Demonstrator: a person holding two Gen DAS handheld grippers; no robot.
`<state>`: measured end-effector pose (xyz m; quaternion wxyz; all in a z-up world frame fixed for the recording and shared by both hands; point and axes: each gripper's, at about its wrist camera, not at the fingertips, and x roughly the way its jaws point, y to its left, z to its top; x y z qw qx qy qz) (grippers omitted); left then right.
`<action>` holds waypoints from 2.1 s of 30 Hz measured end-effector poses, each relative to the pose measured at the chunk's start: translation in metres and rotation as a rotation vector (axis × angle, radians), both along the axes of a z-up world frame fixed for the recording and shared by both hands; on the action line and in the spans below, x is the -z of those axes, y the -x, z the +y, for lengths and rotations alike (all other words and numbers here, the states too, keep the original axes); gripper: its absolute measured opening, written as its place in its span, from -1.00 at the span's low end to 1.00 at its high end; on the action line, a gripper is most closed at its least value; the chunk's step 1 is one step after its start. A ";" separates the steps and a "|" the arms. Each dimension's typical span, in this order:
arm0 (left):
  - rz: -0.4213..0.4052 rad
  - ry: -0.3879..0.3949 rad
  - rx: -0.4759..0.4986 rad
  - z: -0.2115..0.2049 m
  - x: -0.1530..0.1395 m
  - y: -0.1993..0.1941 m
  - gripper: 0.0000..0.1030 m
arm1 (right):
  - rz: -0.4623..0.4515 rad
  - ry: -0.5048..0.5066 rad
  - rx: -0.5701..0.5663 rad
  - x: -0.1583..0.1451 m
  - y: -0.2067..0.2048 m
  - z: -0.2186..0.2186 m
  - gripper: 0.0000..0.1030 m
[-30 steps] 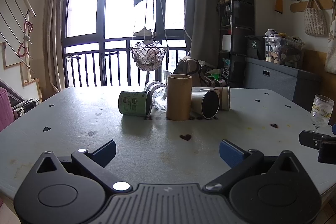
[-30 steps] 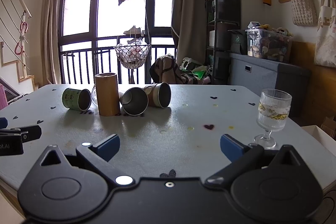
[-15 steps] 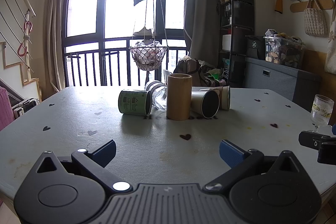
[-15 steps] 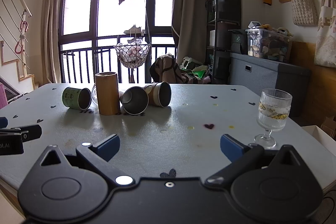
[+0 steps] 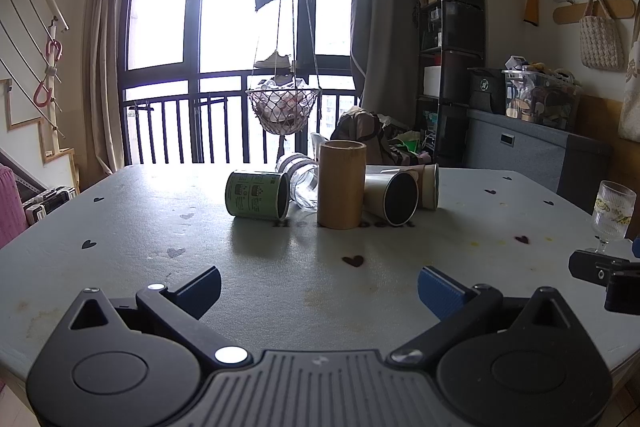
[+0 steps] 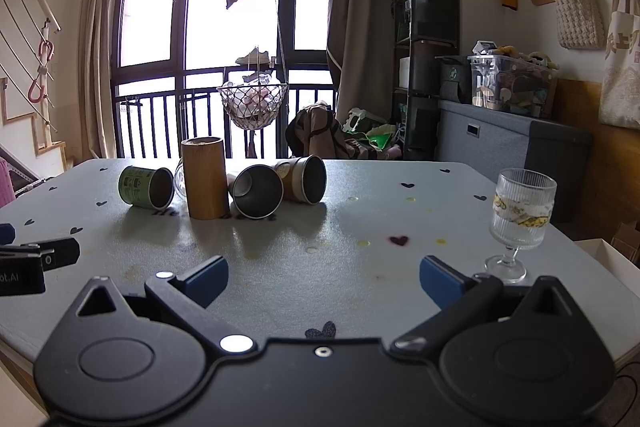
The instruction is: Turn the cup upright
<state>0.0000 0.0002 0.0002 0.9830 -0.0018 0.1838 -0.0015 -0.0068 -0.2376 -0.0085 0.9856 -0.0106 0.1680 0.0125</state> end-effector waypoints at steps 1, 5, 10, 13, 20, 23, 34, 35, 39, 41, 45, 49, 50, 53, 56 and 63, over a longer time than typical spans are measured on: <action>0.000 0.000 0.000 0.000 0.000 0.000 1.00 | 0.000 0.000 0.000 0.000 0.000 0.000 1.00; 0.000 0.001 0.000 0.000 0.000 0.000 1.00 | 0.000 0.000 -0.001 0.001 0.000 0.000 1.00; 0.000 0.001 0.000 0.000 0.000 0.000 1.00 | 0.001 0.001 -0.001 0.000 0.000 0.001 1.00; 0.000 0.001 0.000 0.000 0.000 0.000 1.00 | 0.001 0.000 -0.001 0.001 0.000 0.001 1.00; 0.001 0.001 0.000 0.000 0.000 0.000 1.00 | 0.002 0.000 -0.001 0.001 0.000 0.001 1.00; 0.001 0.002 0.000 0.000 0.000 0.000 1.00 | 0.002 0.001 -0.001 0.001 0.000 0.001 1.00; 0.002 0.003 0.000 0.000 0.000 0.000 1.00 | 0.003 0.000 -0.003 0.001 0.000 0.000 1.00; 0.002 0.003 0.001 0.000 0.000 0.000 1.00 | 0.003 0.000 -0.003 0.001 0.000 0.000 1.00; 0.002 0.003 0.000 0.000 0.000 0.000 1.00 | 0.004 -0.002 -0.005 0.001 -0.001 0.000 1.00; 0.003 0.004 0.001 0.000 0.000 0.000 1.00 | 0.006 -0.004 -0.007 0.002 -0.001 -0.001 1.00; 0.011 0.004 0.004 0.001 0.004 -0.003 1.00 | 0.002 -0.012 -0.025 0.002 -0.007 -0.004 1.00; 0.024 0.002 0.002 0.001 0.012 -0.013 1.00 | -0.023 -0.020 -0.077 -0.006 -0.025 -0.009 1.00; 0.026 0.002 0.001 0.001 0.011 -0.013 1.00 | -0.026 -0.015 -0.088 -0.009 -0.031 -0.009 1.00; 0.028 0.001 -0.007 0.004 0.016 -0.022 1.00 | -0.028 -0.002 -0.123 -0.021 -0.054 -0.012 1.00; 0.030 0.002 -0.016 0.007 0.018 -0.026 1.00 | -0.006 -0.002 -0.158 -0.032 -0.084 -0.017 1.00; 0.036 0.003 -0.025 0.015 0.019 -0.040 1.00 | 0.065 -0.014 -0.125 -0.045 -0.176 -0.027 1.00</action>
